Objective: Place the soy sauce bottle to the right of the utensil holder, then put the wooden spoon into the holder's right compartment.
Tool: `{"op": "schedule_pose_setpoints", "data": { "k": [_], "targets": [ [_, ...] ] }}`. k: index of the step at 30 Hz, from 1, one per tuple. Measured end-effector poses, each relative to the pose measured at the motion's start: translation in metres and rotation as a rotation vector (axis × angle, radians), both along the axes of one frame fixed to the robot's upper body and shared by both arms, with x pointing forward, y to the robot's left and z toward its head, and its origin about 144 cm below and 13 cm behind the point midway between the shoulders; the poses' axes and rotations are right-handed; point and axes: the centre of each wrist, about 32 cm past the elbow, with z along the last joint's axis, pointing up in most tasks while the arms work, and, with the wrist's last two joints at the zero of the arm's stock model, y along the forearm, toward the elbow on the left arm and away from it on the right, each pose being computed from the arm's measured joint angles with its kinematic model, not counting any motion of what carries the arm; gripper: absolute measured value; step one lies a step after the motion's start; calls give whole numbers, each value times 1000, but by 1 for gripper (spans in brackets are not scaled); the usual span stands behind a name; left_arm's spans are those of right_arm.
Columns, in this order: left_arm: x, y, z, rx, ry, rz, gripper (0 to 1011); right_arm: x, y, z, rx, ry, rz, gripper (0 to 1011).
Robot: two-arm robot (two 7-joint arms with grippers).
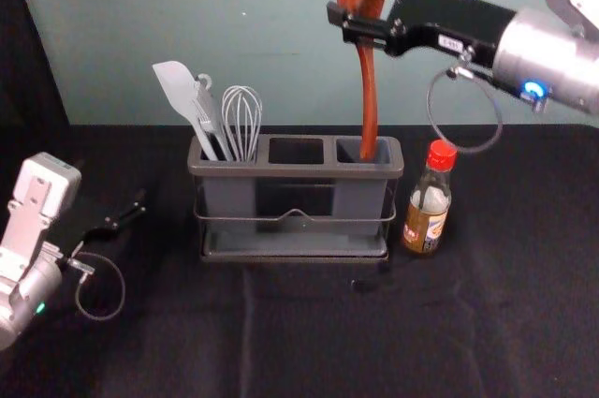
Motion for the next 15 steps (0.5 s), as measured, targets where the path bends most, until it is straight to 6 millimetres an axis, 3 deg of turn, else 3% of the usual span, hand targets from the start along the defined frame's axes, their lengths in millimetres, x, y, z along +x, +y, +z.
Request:
{"op": "schedule_pose_setpoints", "data": {
  "k": [15],
  "targets": [
    [0,0,0,0,0,0,1011,40,11,-5,-23,42,-44,854]
  ]
}}
